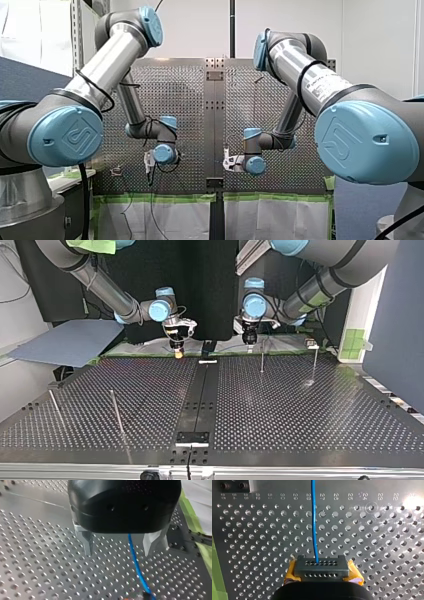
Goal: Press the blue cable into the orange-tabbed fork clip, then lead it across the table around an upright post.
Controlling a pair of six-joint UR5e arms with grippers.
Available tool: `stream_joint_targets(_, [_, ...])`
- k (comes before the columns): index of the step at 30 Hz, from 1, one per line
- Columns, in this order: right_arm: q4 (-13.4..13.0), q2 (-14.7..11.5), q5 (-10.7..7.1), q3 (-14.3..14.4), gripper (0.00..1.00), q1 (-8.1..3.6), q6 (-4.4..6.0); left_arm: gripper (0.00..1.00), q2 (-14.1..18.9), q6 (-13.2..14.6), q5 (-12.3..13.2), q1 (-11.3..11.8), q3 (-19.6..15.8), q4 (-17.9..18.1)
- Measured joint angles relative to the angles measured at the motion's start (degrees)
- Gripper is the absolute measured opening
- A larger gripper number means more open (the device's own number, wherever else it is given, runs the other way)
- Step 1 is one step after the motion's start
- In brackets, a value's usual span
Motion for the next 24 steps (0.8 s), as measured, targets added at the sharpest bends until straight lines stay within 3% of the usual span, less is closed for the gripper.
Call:
stream_joint_targets(7, [-0.04,0.05,-0.02,-0.01,0.01,0.00,-0.07,1.00,-1.39,-0.15,-0.48,0.47,2.40,-0.73])
stream_joint_targets(19, [-0.04,0.09,-0.03,-0.02,0.01,-0.01,-0.05,1.00,-1.44,0.11,-1.10,0.66,2.72,-0.32])
stream_joint_targets(20, [-0.04,0.08,-0.03,-0.02,0.01,-0.01,-0.04,0.96,-1.45,0.22,-1.06,0.66,2.73,-0.10])
stream_joint_targets(21, [-0.04,0.09,-0.03,-0.02,0.01,-0.01,-0.04,0.83,-1.45,0.33,-1.00,0.65,2.73,0.30])
stream_joint_targets(22, [-0.04,0.09,-0.03,-0.02,0.01,-0.01,-0.04,0.83,-1.45,0.39,-0.94,0.64,2.73,0.65])
stream_joint_targets(24, [-0.04,0.09,-0.04,-0.02,0.01,-0.01,-0.04,0.38,-1.38,0.49,-0.86,0.60,2.73,1.55])
